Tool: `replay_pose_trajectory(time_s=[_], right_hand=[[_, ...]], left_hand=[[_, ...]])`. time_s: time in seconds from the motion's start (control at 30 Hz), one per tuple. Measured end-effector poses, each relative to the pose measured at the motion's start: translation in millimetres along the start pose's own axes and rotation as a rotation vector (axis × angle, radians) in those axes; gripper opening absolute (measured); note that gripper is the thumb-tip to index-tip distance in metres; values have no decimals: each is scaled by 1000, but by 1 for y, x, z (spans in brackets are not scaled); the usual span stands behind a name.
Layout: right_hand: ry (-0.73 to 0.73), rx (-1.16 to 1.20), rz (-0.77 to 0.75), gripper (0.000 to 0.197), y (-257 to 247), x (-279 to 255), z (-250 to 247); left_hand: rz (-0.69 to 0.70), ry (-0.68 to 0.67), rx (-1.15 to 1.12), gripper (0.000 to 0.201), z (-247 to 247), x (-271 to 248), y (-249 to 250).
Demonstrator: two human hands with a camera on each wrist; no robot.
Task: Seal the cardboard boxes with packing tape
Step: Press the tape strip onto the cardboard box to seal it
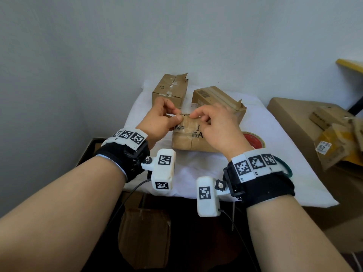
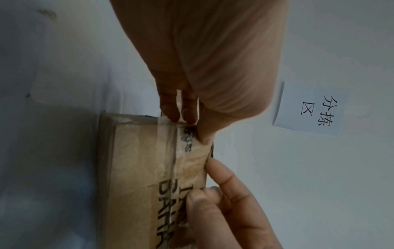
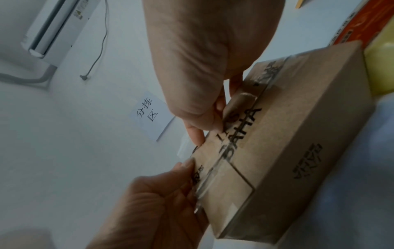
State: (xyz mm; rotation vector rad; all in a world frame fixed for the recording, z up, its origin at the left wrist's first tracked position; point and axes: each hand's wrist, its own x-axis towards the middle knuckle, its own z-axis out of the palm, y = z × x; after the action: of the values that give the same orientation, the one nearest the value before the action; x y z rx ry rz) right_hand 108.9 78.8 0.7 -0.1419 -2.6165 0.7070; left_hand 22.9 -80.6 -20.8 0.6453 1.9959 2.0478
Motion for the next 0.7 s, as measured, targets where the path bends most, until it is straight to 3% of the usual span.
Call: replay_pose_trajectory(time_s=[0.1,0.27,0.5,0.7], right_hand=[[17,63,25,47,-1,-2,2],[102,214,79,21,2,-1,1],[63,193,115,27,6,7,-5],[47,122,104,21,3,10,-3]], left_hand=[[18,-9,-8,31,0,-1,0],[69,5,8,27,-1,-4,0],[91,44,4,28,-4,-5,0],[130,44,82,16,-6,-4,-1]])
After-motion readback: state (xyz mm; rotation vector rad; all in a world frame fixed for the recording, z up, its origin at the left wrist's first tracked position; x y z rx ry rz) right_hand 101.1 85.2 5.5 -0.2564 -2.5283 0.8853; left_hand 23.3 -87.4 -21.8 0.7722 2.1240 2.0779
